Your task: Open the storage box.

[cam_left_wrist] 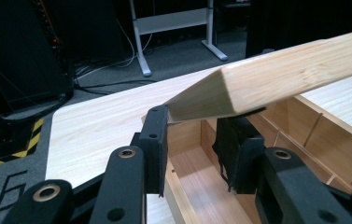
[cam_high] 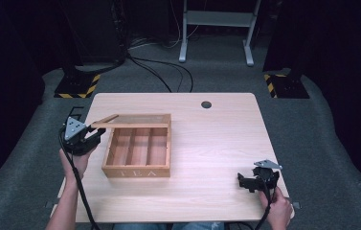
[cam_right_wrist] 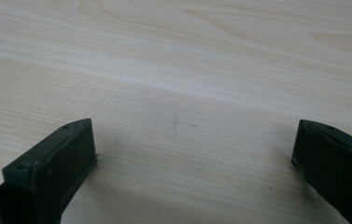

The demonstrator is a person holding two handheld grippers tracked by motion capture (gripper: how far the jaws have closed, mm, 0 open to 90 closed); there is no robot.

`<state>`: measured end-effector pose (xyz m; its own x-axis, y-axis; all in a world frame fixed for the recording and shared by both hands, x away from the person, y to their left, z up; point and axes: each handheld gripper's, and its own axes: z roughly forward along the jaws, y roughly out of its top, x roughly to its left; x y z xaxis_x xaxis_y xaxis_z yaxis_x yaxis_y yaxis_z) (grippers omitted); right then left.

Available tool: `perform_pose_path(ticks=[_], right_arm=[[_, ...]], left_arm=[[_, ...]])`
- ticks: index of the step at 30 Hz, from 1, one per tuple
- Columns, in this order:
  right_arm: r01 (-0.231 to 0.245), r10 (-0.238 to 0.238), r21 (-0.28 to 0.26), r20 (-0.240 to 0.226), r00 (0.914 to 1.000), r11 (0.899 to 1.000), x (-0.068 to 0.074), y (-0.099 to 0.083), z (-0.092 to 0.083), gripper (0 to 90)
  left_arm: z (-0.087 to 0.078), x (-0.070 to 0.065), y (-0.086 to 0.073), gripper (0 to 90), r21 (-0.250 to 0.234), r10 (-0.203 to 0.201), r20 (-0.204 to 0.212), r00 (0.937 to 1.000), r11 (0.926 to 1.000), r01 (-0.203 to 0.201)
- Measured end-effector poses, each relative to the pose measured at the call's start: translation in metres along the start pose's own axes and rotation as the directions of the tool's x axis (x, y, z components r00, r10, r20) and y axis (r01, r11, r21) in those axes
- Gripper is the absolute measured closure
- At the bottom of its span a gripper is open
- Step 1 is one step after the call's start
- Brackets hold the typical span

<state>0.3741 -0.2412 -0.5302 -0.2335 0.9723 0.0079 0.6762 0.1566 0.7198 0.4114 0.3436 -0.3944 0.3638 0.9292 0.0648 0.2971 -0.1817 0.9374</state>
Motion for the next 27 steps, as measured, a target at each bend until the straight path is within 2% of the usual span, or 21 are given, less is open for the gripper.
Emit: perform_pose_path(ticks=[20, 24, 27], right_arm=[[0.0, 0.0, -0.001, 0.0, 1.0, 1.0, 0.0, 0.0, 0.0, 0.0], [0.0, 0.0, 0.0, 0.0, 1.0, 1.0, 0.0, 0.0, 0.0, 0.0], [0.0, 0.0, -0.001, -0.001, 1.0, 1.0, 0.0, 0.0, 0.0, 0.0]], left_arm=[[0.009, 0.014, 0.028, 64.1, 0.062, -0.015, 0.046, 0.9988, 0.998, 0.013], [0.011, 0.016, 0.032, 64.0, 0.061, -0.021, 0.049, 0.9986, 0.998, 0.018], [0.012, 0.017, 0.035, 64.1, 0.072, -0.015, 0.052, 0.9985, 0.9973, 0.012]])
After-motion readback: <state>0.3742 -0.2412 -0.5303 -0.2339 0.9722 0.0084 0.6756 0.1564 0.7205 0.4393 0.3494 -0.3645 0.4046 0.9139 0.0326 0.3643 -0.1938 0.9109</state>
